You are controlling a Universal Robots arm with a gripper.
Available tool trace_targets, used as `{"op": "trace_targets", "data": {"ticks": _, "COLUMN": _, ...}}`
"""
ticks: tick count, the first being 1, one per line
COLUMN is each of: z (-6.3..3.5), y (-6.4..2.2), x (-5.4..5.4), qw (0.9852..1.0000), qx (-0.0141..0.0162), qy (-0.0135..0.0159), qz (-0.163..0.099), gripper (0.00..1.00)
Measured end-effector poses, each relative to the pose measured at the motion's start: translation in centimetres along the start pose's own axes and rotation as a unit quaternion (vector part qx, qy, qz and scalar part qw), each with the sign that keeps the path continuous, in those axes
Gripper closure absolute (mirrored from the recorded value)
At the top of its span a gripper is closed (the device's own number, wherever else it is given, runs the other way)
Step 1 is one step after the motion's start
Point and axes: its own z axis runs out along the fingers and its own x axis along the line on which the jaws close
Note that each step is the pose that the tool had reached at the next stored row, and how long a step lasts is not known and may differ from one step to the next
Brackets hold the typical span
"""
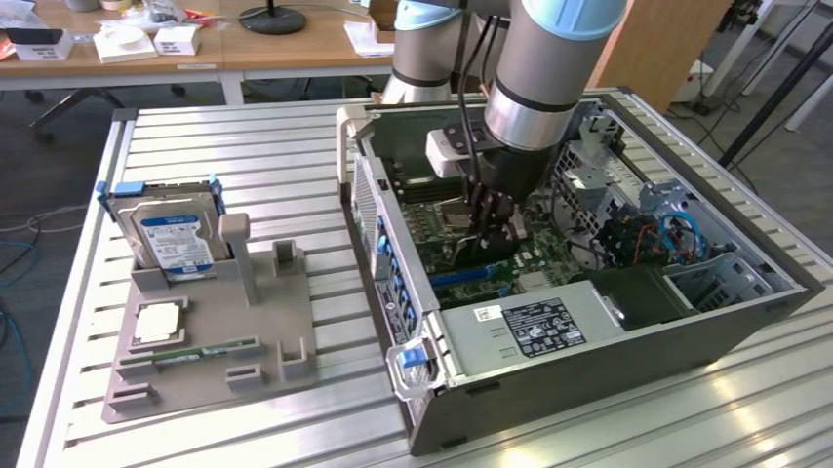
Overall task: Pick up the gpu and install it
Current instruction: 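Insert the gpu into the slot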
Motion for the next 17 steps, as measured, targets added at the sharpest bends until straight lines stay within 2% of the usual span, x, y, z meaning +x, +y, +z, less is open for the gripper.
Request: {"op": "trace_targets", "data": {"ticks": 17, "z": 0.29, "y": 0.20, "x": 0.02, "qw": 1.0000, "qx": -0.0001, "qy": 0.0001, "qz": 0.000, "gripper": 0.74}}
